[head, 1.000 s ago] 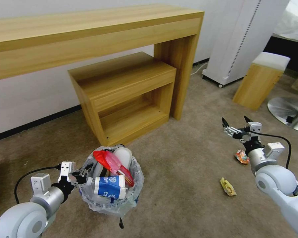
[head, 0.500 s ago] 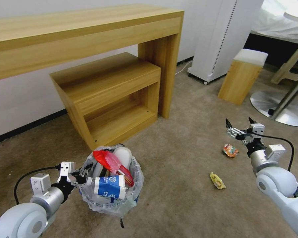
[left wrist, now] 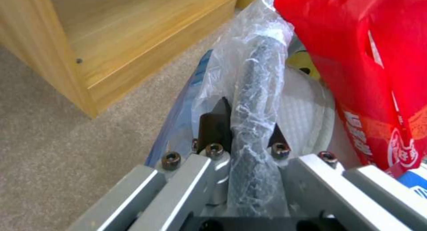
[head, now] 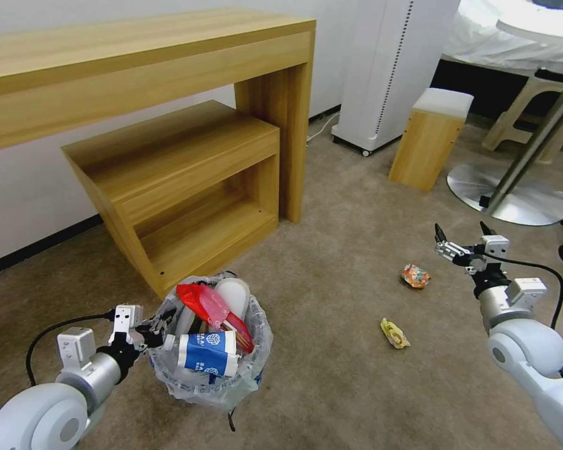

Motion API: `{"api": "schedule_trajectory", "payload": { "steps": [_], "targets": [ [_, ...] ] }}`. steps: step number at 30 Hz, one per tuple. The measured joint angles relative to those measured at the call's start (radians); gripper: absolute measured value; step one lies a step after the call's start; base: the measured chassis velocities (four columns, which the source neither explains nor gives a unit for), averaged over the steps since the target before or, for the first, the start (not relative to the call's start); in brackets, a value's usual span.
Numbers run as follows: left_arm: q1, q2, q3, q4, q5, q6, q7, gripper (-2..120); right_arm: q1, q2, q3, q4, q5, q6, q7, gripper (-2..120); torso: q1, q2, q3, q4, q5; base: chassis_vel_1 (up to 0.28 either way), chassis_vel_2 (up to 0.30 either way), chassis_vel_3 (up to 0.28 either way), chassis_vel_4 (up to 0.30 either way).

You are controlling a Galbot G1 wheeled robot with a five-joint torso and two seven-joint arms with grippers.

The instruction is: Pick up the trash bin and place the garbage on the floor into it.

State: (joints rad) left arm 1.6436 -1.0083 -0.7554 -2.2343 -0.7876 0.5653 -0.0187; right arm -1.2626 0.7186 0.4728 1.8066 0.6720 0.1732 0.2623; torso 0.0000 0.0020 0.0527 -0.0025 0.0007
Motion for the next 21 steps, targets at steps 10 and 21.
{"api": "schedule_trajectory", "payload": {
  "steps": [10,21],
  "targets": [
    [0.007,-0.007,-0.003,-0.008,0.004,0.000,0.000,3,0.000,0.000,0.000,0.000,-0.006,0.013,-0.007,100,0.000,0.000,0.000,0.0001,0.0001,0.000,0.000,0.000,0.000],
    [0.009,-0.011,-0.007,-0.013,0.006,0.002,0.000,3,0.000,-0.008,0.003,0.000,0.012,0.018,-0.006,100,0.000,0.000,0.000,0.0001,0.0000,0.000,0.000,0.000,0.000]
  ]
}}
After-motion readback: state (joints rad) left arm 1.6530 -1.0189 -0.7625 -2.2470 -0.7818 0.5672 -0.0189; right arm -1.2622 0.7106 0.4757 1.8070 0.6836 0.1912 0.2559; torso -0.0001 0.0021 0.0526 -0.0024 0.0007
